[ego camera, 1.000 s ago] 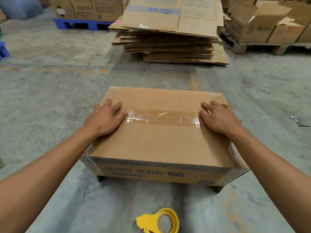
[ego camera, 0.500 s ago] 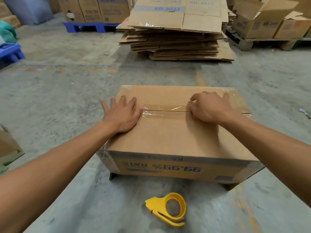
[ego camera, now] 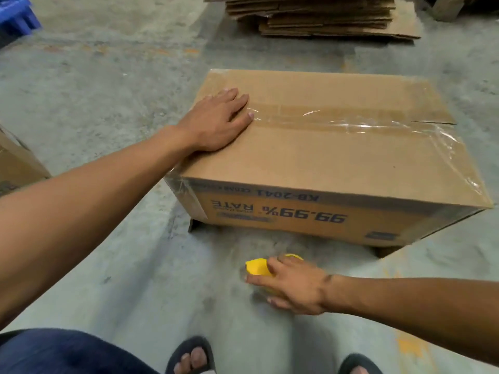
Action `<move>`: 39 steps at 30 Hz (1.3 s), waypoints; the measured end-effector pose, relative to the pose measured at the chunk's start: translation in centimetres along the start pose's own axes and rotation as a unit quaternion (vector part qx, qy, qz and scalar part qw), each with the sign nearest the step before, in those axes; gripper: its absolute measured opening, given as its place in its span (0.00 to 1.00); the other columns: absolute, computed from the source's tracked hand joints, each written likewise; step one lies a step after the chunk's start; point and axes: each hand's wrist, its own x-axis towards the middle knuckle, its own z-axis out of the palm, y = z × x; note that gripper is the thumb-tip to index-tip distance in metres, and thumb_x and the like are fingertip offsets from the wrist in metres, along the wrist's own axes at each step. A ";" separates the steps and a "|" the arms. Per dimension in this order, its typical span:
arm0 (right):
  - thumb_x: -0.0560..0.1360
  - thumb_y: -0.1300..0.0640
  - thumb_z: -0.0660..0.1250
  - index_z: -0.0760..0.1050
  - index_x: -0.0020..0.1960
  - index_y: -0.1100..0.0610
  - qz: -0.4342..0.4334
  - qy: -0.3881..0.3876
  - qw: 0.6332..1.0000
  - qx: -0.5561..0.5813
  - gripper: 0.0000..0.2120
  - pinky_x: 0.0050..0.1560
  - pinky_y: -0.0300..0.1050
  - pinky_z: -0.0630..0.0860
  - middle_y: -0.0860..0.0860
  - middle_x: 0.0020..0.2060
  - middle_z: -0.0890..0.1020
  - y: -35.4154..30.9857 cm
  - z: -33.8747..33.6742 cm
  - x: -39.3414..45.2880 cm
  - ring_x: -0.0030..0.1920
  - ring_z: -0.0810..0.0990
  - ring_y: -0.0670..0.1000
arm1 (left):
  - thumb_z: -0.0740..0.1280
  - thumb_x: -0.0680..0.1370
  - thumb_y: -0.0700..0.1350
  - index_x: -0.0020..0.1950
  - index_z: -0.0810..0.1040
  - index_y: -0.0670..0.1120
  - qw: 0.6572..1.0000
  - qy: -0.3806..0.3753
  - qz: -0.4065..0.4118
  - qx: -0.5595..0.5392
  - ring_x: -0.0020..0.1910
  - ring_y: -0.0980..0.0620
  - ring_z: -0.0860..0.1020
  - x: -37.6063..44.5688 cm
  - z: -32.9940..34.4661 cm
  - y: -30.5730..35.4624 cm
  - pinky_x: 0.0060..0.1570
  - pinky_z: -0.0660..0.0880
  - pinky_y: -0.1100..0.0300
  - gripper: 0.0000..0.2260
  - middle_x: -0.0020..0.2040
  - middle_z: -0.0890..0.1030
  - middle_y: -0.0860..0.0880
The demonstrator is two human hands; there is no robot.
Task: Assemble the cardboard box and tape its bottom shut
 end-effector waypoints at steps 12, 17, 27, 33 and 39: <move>0.79 0.59 0.59 0.29 0.78 0.47 0.060 -0.149 0.983 0.083 0.43 0.48 0.53 0.71 0.65 0.58 0.76 1.7 2.8 0.3 0.53 0.76 0.66 | 0.50 0.80 0.62 0.79 0.60 0.48 1.000 0.011 0.005 -0.015 0.79 0.46 0.53 0.3 0.0 -0.4 0.76 0.51 0.45 0.30 0.80 0.58 0.43; 0.78 0.48 0.61 0.32 0.78 0.43 0.084 -0.136 0.980 0.119 0.43 0.58 0.50 0.71 0.63 0.66 0.74 3.0 1.1 1.8 0.62 0.75 0.64 | 0.52 0.81 0.60 0.79 0.60 0.47 1.000 0.013 0.003 -0.020 0.79 0.45 0.53 0.2 -0.3 -0.2 0.76 0.51 0.45 0.29 0.79 0.58 0.42; 0.76 0.54 0.72 0.55 0.79 0.53 0.044 -0.099 0.932 0.345 0.38 0.33 0.23 0.70 0.42 0.44 0.76 -0.6 -10.3 3.0 0.32 0.80 0.36 | 0.57 0.82 0.58 0.78 0.63 0.49 0.997 0.004 -0.015 -0.082 0.79 0.47 0.53 -0.2 -1.7 0.4 0.75 0.49 0.53 0.26 0.79 0.58 0.43; 0.75 0.52 0.72 0.65 0.75 0.44 -0.044 0.018 0.933 0.357 0.31 0.47 0.30 0.77 0.35 0.54 0.78 -2.2 -21.0 0.9 0.41 0.81 0.33 | 0.63 0.81 0.49 0.69 0.76 0.49 0.981 0.034 -0.017 -0.190 0.72 0.52 0.69 -0.1 -3.7 0.0 0.66 0.63 0.63 0.17 0.71 0.74 0.49; 0.76 0.50 0.64 0.72 0.70 0.41 -0.053 0.186 0.887 0.418 0.22 0.42 0.36 0.80 0.40 0.53 0.83 3.5 -31.8 -3.6 0.47 0.83 0.41 | 0.63 0.81 0.41 0.56 0.82 0.46 0.910 0.119 -0.032 -0.397 0.50 0.55 0.81 0.3 -6.6 -0.4 0.51 0.77 0.59 0.09 0.52 0.84 0.48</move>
